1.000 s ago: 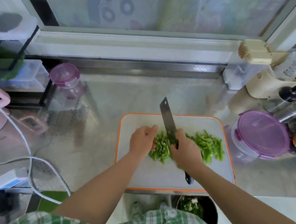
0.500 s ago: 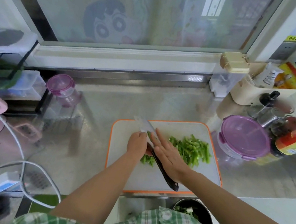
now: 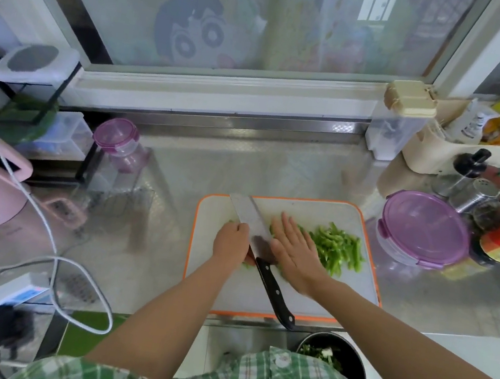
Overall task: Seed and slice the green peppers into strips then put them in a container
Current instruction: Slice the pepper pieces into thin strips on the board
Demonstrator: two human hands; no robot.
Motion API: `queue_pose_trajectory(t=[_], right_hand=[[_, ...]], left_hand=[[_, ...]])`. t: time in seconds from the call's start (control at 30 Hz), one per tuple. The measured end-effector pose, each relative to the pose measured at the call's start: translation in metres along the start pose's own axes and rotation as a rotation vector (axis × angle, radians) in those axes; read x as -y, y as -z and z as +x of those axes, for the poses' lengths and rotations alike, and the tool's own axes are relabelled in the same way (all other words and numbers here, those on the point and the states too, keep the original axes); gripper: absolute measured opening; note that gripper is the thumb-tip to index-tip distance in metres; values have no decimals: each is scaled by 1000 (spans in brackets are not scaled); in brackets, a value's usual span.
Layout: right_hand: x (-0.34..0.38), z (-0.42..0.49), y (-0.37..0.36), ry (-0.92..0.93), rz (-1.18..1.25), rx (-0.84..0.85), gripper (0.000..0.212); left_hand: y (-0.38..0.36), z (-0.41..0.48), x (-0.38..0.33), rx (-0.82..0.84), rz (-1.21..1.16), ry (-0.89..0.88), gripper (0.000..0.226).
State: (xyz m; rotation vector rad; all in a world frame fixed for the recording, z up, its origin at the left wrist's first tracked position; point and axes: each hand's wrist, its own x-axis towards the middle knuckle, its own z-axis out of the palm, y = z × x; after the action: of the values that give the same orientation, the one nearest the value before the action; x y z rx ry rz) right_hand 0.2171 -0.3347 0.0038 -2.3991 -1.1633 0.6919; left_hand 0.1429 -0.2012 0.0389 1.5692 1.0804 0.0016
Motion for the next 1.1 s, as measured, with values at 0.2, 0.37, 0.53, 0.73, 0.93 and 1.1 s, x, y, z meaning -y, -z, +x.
queue_pose_trajectory(t=[0.2, 0.37, 0.53, 0.73, 0.93, 1.1], right_hand=[[3, 8, 1, -137, 15, 30, 57], [7, -8, 17, -2, 62, -131, 72], [15, -16, 16, 26, 27, 62, 76], [19, -22, 41, -336, 1199, -113, 20], [10, -28, 57, -593, 1809, -98, 29], [-2, -43, 53, -623, 1776, -50, 31]], left_hand=[[1, 0, -3, -22, 62, -45, 34], [4, 4, -6, -68, 110, -58, 35], [-10, 34, -3, -113, 105, -79, 45], [-34, 1, -20, -52, 218, -377, 42], [-59, -20, 4, 38, 705, -583, 73], [-53, -12, 6, 66, 780, -308, 51]])
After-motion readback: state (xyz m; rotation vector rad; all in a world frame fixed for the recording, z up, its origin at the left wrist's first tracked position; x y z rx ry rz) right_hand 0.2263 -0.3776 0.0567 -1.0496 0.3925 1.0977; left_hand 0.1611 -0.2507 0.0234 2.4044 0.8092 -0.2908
